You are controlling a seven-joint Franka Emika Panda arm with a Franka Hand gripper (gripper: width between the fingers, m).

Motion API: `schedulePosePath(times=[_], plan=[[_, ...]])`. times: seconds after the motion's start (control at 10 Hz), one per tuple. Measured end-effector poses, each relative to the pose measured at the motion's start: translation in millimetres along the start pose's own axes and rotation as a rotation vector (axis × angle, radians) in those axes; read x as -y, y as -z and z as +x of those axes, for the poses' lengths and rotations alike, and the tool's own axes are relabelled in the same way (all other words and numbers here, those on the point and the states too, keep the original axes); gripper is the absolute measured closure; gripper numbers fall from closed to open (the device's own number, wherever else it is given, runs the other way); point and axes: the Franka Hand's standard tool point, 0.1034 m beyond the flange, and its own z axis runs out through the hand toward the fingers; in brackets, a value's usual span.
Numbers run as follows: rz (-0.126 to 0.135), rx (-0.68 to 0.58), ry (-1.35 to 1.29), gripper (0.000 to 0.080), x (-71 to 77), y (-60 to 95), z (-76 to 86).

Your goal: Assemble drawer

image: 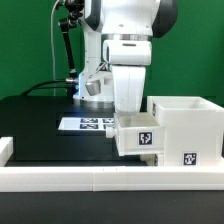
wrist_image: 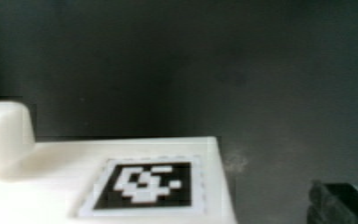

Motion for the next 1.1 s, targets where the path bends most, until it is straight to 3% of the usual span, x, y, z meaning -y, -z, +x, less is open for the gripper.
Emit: schedulePosePath(times=[0.3,0.5,0.6,0.8,1.1], plan=[[0.013,0.023,-0.006,0.0151,-4.5,24.4,0.9],[0.031,0.044,-0.015,0.015,-11.6,40.3,-7.0],[0.025,0.049,-0.007,0.015,-16.3,44.9,-14.7],[0.048,0.059,0.029,0.015,-16.7,37.9,-42.7],[0.05,0.051,0.043,0.015,-16.3,36.4,-43.9]])
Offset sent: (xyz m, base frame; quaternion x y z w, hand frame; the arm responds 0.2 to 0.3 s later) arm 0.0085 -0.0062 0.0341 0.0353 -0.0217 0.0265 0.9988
